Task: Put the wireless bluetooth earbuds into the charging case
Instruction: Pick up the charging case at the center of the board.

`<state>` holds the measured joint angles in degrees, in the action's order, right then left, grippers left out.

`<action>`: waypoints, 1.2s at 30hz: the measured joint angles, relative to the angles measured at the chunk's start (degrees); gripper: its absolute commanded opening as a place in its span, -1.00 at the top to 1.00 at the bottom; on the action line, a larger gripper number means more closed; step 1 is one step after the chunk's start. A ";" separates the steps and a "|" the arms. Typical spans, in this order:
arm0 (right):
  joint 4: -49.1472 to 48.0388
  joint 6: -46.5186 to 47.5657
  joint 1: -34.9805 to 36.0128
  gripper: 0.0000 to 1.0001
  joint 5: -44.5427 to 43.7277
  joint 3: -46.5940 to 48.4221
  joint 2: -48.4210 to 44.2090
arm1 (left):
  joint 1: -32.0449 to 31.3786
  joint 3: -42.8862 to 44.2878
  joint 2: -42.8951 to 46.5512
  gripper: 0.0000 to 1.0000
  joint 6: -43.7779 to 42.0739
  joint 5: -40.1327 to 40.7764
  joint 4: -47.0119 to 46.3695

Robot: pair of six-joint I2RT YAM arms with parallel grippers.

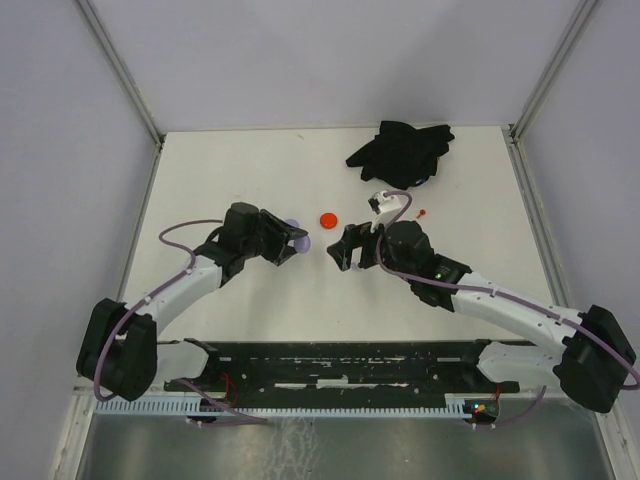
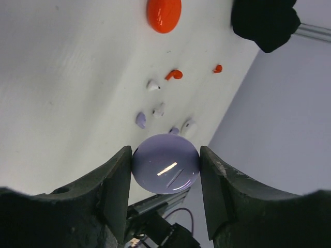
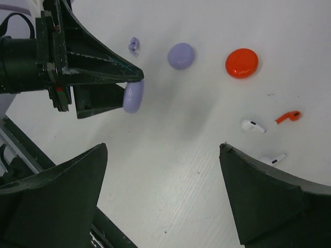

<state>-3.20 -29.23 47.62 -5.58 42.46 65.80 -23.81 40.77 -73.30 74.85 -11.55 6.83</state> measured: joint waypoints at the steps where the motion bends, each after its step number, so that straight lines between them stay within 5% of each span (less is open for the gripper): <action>1: -2.03 -0.76 0.74 -0.92 -0.72 -0.37 0.68 | -0.52 -0.79 0.94 0.08 2.40 0.04 -1.16; 21: -24.98 -6.51 7.85 -0.41 -13.64 -2.91 12.72 | -6.84 -2.60 5.66 0.07 20.72 4.11 -7.85; 27: -28.20 -6.38 8.28 -0.10 -14.16 -2.84 15.52 | -7.21 -2.60 5.66 0.07 22.47 4.48 -7.91; 36: -30.47 -3.89 8.55 0.64 -11.96 -2.25 17.25 | -7.56 -2.60 5.66 -0.39 22.95 5.03 -8.66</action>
<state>-33.67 -33.12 56.16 -17.54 40.21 83.05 -31.38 38.17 -67.64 97.80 -6.52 -1.83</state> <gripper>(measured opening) 0.282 0.618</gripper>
